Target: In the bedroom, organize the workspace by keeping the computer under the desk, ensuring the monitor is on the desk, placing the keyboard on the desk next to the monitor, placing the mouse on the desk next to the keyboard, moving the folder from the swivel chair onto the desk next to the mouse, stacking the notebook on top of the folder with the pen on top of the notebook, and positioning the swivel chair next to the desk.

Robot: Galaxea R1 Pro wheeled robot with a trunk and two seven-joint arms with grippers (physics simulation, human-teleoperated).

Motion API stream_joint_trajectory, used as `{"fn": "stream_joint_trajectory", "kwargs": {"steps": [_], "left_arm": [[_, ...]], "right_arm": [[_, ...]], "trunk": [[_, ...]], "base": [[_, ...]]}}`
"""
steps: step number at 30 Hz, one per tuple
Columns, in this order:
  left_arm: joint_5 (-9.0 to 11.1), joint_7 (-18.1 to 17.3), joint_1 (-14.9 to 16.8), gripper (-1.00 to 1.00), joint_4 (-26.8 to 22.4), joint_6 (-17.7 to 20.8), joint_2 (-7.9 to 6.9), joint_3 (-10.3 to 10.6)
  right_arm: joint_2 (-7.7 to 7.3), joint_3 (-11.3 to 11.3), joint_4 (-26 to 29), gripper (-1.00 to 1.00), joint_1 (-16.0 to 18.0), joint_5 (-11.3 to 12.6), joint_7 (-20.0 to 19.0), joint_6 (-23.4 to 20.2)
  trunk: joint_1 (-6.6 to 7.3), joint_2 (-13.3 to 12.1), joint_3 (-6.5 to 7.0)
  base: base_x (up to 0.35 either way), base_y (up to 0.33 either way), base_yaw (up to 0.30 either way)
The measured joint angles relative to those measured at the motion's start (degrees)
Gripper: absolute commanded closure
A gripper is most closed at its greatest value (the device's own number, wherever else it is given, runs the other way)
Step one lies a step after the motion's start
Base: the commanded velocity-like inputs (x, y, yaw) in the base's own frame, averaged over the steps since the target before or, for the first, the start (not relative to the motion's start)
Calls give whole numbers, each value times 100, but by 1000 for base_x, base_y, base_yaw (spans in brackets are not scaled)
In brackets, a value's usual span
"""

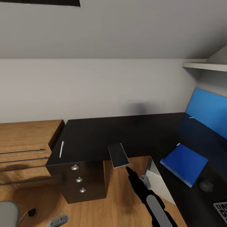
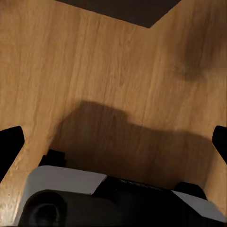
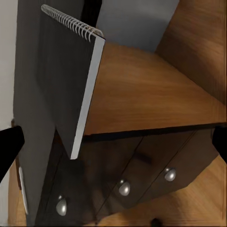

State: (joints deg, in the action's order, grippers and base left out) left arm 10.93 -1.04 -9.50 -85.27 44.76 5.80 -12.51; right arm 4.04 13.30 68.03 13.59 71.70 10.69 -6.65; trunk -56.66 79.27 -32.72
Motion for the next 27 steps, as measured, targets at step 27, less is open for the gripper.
{"fn": "stream_joint_trajectory", "kwargs": {"steps": [27], "left_arm": [[8, -151, 2, -100, 1249, -1399, -401, 223]], "right_arm": [[5, 256, -238, -100, 1, 8, -858, 1]], "trunk": [[-329, 604, -270]], "base": [[47, 0, 0]]}}
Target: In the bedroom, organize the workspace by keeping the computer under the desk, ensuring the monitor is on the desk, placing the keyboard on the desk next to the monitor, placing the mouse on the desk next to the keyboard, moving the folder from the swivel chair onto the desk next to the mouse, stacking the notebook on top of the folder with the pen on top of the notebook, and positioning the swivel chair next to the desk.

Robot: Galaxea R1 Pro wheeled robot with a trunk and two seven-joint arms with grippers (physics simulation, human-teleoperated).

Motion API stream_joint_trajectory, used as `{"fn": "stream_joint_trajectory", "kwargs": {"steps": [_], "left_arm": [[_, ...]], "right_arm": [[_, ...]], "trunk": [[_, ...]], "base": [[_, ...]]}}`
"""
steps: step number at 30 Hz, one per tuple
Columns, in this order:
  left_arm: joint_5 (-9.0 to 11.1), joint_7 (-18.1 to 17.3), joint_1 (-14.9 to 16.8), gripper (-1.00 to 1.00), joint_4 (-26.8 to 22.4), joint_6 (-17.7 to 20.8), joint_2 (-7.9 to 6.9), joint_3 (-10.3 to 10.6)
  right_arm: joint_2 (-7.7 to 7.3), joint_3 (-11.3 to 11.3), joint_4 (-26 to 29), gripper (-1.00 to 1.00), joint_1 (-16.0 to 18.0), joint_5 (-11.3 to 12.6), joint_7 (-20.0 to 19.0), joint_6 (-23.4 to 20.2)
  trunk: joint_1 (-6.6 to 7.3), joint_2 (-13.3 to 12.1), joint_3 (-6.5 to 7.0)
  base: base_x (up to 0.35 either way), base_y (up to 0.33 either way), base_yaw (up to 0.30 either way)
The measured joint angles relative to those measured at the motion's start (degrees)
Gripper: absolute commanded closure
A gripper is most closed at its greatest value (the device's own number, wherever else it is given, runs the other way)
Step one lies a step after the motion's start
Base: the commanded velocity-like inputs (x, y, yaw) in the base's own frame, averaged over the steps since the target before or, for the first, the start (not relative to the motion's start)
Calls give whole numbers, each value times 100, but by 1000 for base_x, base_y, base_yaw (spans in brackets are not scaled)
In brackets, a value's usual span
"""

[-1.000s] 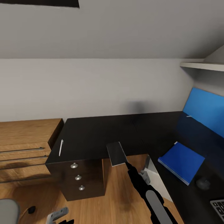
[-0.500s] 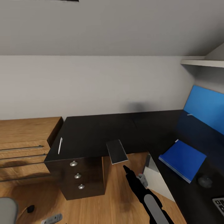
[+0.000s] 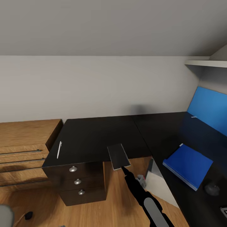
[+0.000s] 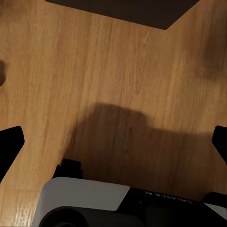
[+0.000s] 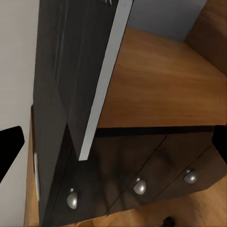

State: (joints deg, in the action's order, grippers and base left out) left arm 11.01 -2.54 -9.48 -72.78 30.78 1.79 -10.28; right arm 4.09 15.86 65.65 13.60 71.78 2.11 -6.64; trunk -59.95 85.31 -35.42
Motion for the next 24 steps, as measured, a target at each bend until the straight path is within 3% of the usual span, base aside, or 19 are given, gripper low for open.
{"fn": "stream_joint_trajectory", "kwargs": {"steps": [24], "left_arm": [[0, 0, 2, -100, 37, 0, -9, -8]], "right_arm": [[-4, -5, -6, -100, 0, -6, 5, 0]], "trunk": [[-1, 0, 0]], "base": [[88, 0, 0]]}}
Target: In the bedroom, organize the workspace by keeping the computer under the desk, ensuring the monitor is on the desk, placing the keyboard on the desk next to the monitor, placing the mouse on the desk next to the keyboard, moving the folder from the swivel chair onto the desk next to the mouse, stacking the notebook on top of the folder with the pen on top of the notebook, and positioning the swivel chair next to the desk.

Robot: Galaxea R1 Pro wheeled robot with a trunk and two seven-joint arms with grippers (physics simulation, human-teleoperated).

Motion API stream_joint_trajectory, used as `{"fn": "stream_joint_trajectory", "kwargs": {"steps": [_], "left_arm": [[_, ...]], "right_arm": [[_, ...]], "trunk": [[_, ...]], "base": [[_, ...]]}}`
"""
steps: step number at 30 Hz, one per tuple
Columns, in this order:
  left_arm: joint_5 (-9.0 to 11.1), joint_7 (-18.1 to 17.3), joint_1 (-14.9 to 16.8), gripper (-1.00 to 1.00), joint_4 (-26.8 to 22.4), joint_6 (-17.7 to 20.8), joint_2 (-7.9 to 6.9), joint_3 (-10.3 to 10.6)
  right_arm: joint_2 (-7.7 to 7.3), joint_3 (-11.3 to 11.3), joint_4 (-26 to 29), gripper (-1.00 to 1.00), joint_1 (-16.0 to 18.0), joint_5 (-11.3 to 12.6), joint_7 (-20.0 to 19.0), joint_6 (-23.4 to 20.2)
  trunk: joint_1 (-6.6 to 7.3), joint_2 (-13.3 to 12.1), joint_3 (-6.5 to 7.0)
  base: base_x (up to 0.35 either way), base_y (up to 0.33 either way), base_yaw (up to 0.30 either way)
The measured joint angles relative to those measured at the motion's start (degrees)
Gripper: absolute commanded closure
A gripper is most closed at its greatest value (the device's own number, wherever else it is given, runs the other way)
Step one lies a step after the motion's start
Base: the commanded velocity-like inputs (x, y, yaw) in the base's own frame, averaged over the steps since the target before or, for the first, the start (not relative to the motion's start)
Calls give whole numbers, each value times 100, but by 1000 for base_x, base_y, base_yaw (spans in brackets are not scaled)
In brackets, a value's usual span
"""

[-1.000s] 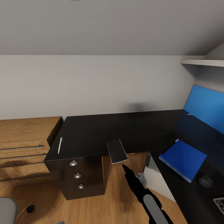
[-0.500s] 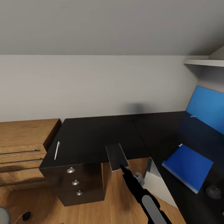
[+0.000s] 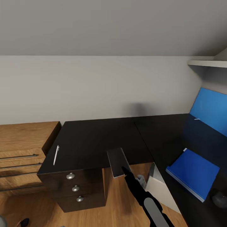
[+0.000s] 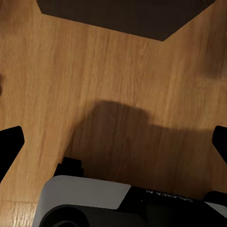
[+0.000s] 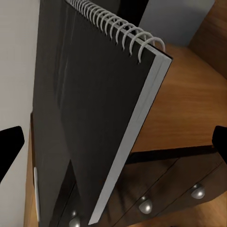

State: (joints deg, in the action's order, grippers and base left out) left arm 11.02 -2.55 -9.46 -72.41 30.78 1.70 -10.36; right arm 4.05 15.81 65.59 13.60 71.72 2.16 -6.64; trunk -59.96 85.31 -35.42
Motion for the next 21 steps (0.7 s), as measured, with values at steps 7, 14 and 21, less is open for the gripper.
{"fn": "stream_joint_trajectory", "kwargs": {"steps": [7, 14, 21], "left_arm": [[8, 0, -3, -100, 0, 0, 0, -17], [17, -7, -2, -100, 0, -7, 0, -34], [18, -8, -2, -100, 0, -1, -1, -35]], "right_arm": [[4, 0, -43, -100, 0, -3, 3, 0], [8, 0, -69, -100, 0, -8, -1, 8], [9, 0, -70, -100, 0, -9, -1, 9]], "trunk": [[0, 0, 0], [2, 0, 0], [0, 0, 0]], "base": [[100, 12, 0], [107, 25, 0], [36, 8, 0]]}}
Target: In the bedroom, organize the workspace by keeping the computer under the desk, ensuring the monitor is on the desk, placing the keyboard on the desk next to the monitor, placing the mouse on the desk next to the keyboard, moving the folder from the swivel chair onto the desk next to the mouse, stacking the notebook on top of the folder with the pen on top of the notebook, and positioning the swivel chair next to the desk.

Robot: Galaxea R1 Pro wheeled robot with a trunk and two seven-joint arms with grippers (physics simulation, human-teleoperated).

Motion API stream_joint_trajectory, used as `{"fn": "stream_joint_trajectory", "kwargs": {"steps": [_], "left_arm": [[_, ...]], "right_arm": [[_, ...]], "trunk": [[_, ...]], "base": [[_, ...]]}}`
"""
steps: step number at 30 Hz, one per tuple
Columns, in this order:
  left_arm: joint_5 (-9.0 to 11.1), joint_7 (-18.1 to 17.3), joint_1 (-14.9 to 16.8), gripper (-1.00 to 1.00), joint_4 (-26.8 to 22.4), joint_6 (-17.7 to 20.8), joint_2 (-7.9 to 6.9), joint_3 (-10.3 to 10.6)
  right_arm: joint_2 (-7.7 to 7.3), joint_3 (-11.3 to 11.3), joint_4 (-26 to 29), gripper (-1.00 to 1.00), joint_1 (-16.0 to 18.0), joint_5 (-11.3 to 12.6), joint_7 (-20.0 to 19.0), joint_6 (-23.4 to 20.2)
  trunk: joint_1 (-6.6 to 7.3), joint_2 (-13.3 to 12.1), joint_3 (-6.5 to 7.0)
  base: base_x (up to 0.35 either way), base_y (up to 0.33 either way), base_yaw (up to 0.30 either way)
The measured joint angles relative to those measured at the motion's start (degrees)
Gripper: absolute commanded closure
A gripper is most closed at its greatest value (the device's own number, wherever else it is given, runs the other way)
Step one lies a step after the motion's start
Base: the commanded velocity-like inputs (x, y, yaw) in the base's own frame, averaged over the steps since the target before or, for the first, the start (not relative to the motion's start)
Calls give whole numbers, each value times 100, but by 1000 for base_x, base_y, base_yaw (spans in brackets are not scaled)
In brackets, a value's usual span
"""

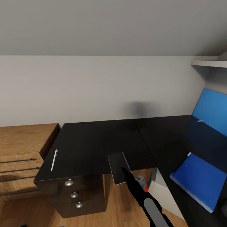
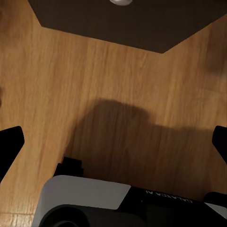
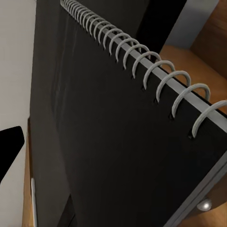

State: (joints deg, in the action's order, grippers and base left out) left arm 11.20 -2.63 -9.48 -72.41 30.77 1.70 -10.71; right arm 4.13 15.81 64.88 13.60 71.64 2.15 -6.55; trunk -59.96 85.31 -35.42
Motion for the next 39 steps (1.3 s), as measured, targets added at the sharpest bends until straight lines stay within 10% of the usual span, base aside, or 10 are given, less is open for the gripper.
{"fn": "stream_joint_trajectory", "kwargs": {"steps": [2, 3, 25, 30, 32, 39], "left_arm": [[0, 0, 0, -100, 0, 0, 0, 0], [0, 0, -1, -100, 0, 0, 0, 0], [-20, 22, -1, -100, -4, -193, 13, 35], [-39, 42, 0, -100, -3, -975, 33, 29], [-58, 47, 0, -100, 54, -1611, 38, 30], [-66, 48, 0, -100, 113, -1759, 41, 32]], "right_arm": [[0, 0, 0, -100, 0, 0, 2, 0], [0, 3, 0, 100, 0, 0, 4, 0], [-9, 36, 70, 100, 1, -18, -73, 360], [-15, 126, 144, 100, 0, -18, -132, 491], [-31, 125, 310, 100, -15, -25, -149, 689], [-77, 108, 912, 100, -397, -32, -144, 2099]], "trunk": [[0, 0, 0], [0, 0, 0], [329, -600, 269], [439, -801, 359], [483, -881, 395], [636, -1162, 520]], "base": [[3, 1, 0], [1, 0, 0], [0, 0, 0], [0, 0, 0], [0, 0, 0], [0, 0, -72]]}}
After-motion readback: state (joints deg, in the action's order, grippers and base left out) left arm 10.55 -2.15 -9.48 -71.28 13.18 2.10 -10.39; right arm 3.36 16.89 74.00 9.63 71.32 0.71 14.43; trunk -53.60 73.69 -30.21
